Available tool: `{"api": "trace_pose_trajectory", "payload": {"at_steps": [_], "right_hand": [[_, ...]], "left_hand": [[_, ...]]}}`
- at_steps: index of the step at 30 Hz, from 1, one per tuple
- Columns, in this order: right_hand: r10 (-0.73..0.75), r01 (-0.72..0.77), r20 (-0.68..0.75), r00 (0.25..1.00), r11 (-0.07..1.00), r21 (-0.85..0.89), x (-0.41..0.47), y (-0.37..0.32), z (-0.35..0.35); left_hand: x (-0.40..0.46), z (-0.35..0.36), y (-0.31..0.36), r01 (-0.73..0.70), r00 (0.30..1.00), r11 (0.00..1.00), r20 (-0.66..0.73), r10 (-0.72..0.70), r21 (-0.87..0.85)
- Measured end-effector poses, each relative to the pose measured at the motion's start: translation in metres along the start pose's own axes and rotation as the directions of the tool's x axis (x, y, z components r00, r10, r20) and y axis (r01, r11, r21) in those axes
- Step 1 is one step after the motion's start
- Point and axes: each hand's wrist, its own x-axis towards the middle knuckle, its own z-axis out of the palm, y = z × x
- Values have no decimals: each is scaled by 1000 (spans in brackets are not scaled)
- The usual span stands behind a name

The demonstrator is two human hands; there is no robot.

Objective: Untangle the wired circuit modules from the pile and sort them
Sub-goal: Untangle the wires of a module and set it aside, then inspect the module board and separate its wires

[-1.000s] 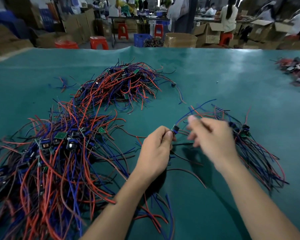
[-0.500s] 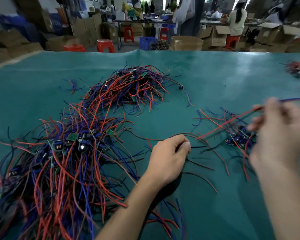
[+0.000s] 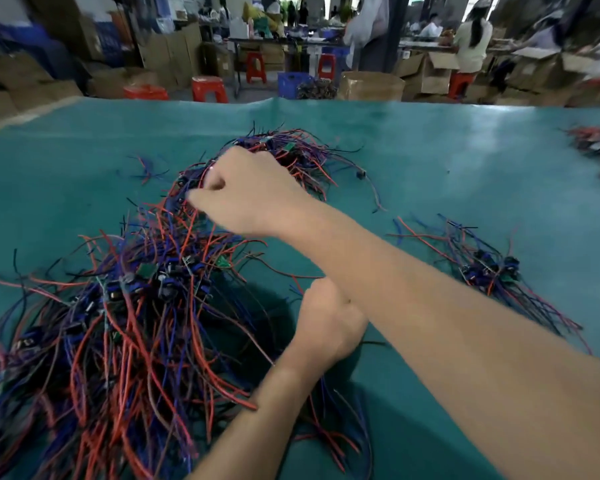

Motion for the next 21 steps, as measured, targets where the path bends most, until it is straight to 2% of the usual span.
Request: {"api": "trace_pose_trajectory", "payload": {"at_steps": [3, 6, 8, 11, 17, 21], "right_hand": [[216, -212, 8, 976, 963, -165, 24, 46, 8], [414, -381, 103, 905, 893, -241, 31, 89, 25], [452, -417, 129, 883, 880, -229, 36, 106, 35], [451, -425, 88, 888, 879, -214, 40, 122, 40], [511, -510, -111, 852, 859, 38, 23, 148, 18], [534, -483, -249, 808, 843, 239, -20, 160, -10]], "left_hand": [[2, -1, 6, -63, 998, 997, -28, 62, -39], [5, 0, 4, -92, 995, 993, -33, 90, -75], [4, -2, 3, -88, 996, 994, -30, 86, -71], [4, -3, 3, -81, 996, 996, -36, 80, -36], [3, -2, 3, -110, 992, 989, -68, 103, -98], [5, 1, 2, -105, 990, 987, -105, 92, -121]]}}
